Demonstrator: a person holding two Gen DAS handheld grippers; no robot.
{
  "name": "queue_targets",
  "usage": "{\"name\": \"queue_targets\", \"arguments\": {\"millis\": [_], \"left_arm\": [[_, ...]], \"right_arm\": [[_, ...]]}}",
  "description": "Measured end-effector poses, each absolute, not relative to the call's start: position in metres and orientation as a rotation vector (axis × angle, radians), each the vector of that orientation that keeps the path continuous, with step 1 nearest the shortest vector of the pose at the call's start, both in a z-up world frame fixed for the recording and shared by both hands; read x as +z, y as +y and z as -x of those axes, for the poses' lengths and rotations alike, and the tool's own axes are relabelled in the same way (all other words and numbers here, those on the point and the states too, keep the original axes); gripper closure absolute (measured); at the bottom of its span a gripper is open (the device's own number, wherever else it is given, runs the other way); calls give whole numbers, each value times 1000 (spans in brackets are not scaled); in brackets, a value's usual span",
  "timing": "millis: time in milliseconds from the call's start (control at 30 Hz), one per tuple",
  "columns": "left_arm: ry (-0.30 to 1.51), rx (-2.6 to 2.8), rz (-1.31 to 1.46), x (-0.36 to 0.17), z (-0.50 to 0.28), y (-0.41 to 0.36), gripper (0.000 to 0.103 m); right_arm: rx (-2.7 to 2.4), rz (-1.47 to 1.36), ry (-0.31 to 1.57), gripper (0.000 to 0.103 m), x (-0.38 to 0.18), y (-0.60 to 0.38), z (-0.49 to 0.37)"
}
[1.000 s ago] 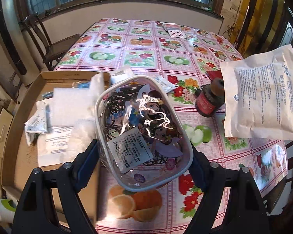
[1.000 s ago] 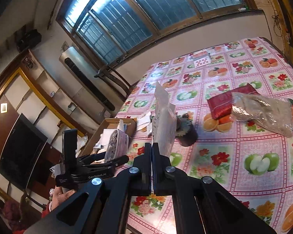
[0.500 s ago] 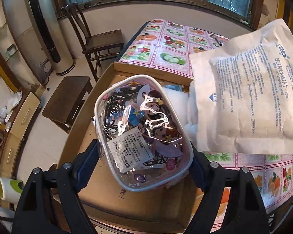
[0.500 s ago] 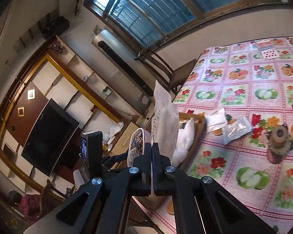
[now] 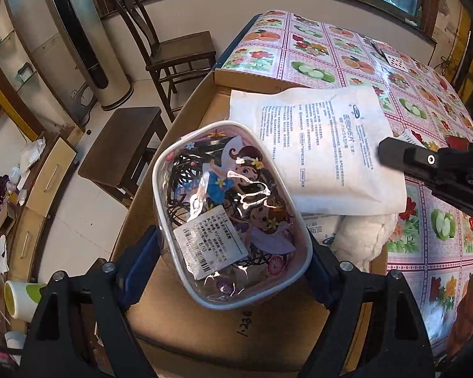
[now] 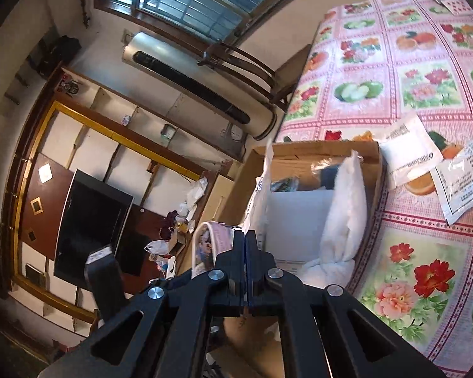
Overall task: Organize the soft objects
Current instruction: 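Open both tools to release the clear box and paper packet into the box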
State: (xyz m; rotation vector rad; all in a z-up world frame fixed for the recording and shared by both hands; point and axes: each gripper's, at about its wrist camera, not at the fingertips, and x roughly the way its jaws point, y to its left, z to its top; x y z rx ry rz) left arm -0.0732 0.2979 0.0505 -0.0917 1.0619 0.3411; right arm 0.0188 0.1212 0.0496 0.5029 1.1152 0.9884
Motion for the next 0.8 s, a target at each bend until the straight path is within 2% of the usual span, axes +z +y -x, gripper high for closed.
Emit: {"name": "queue_targets", "arguments": {"millis": [333, 400, 500, 600, 667, 700, 800], "left_arm": [[1066, 382, 63, 42, 75, 298, 18], [1078, 383, 61, 39, 74, 297, 18], [1089, 386, 64, 33, 75, 298, 17], [1080, 398, 65, 33, 78, 299, 16], [1063, 411, 61, 36, 80, 300, 13], [1058, 413, 61, 38, 81, 300, 13], [1048, 408, 62, 43, 84, 298, 11]], "right_arm": [[951, -373, 1144, 102, 35, 137, -16], [932, -330, 1143, 97, 35, 140, -12], [906, -255, 1122, 95, 39, 143, -5], [886, -215, 1096, 87, 46, 140, 2], [866, -184, 1070, 72, 53, 138, 5], [857, -170, 1056, 60, 56, 136, 8], [838, -149, 1014, 58, 68, 128, 13]]}}
